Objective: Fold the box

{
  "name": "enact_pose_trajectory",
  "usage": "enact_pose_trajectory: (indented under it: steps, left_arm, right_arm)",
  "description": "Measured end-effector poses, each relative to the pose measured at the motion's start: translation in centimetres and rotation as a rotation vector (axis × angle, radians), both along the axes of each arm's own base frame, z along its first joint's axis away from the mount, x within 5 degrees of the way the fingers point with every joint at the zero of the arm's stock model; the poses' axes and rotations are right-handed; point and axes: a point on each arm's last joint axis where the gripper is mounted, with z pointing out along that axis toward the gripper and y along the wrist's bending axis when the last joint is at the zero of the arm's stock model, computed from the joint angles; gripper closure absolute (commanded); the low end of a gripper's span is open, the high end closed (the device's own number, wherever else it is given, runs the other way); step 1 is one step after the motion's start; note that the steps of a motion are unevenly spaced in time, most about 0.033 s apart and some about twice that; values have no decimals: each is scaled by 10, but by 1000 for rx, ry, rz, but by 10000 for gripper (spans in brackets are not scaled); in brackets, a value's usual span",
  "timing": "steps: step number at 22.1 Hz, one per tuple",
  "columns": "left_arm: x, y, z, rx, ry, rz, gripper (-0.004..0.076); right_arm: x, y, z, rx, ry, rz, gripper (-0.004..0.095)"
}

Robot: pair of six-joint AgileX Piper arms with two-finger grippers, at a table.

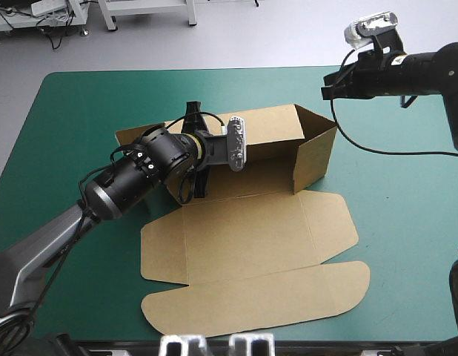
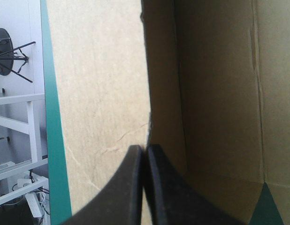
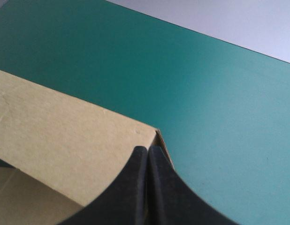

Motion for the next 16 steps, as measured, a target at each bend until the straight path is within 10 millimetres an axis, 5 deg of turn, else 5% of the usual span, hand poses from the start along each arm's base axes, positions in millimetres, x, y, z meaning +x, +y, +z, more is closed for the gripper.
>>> enact_pose_trajectory:
  steps: [5,11,16]
  left_arm:
    - [0,0,0,0,0,0,733]
    - [0,0,0,0,0,0,733]
    - [0,0,0,-9,4,10,733]
  right_arm:
    - [24,-1,-14,76,33,-87,913]
    - [77,-3,-93,46,291,-180,913]
    - [87,6,-122,15,400,-157,913]
